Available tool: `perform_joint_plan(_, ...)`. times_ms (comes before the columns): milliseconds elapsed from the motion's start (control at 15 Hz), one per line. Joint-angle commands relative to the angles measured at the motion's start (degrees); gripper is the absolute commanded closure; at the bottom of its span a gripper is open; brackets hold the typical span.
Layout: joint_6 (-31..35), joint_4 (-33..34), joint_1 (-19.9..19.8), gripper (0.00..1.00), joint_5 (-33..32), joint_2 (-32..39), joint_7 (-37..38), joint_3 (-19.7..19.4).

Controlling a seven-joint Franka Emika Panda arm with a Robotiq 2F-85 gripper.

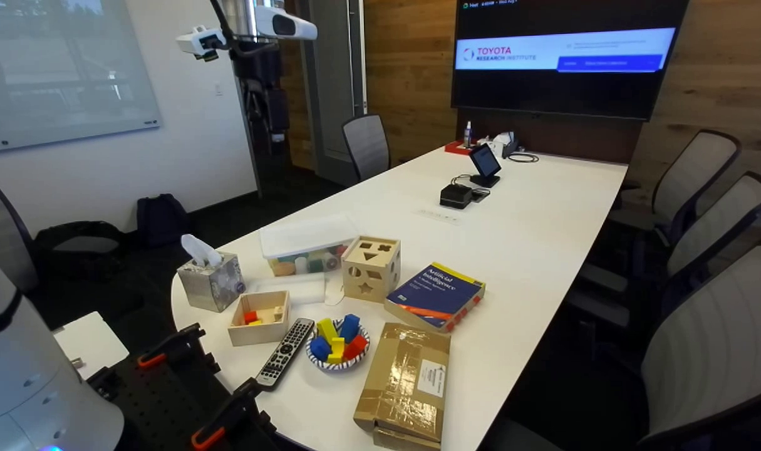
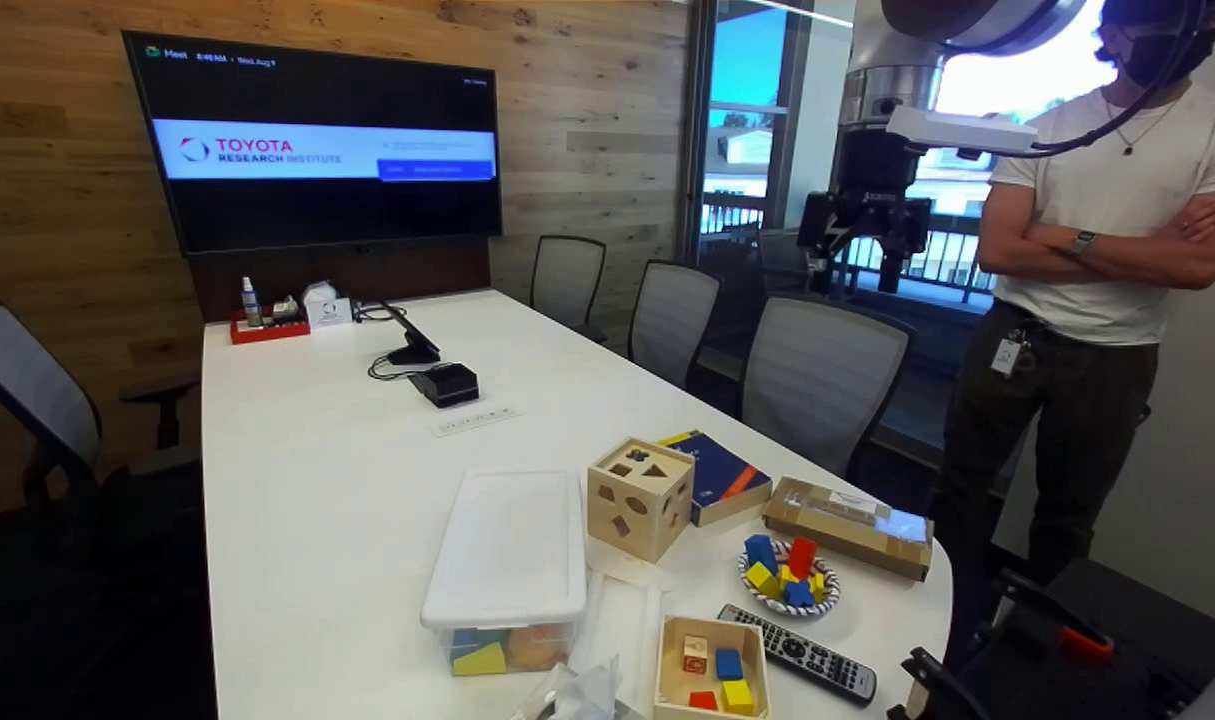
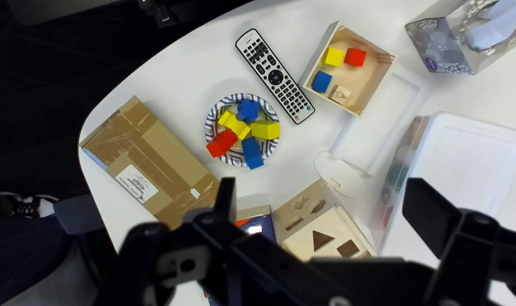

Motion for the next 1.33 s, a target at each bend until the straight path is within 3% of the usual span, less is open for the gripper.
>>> perform_joint_plan(0, 3.21, -2.39, -0.19, 0.00, -2.26, -1.49, 3.26, 1.46)
perform_joint_plan(200, 7.67, -6.53, -0.36, 0.00, -4.60, -3.44, 4.44, 2.29)
perform_joint_plan(533, 24.11, -15.47, -4.62, 0.00, -17.23, -6.72, 12.39, 5.42)
perform_joint_plan(1267, 22.75, -13.88, -3.71, 0.00, -16.29, -4.33, 10.98, 4.46)
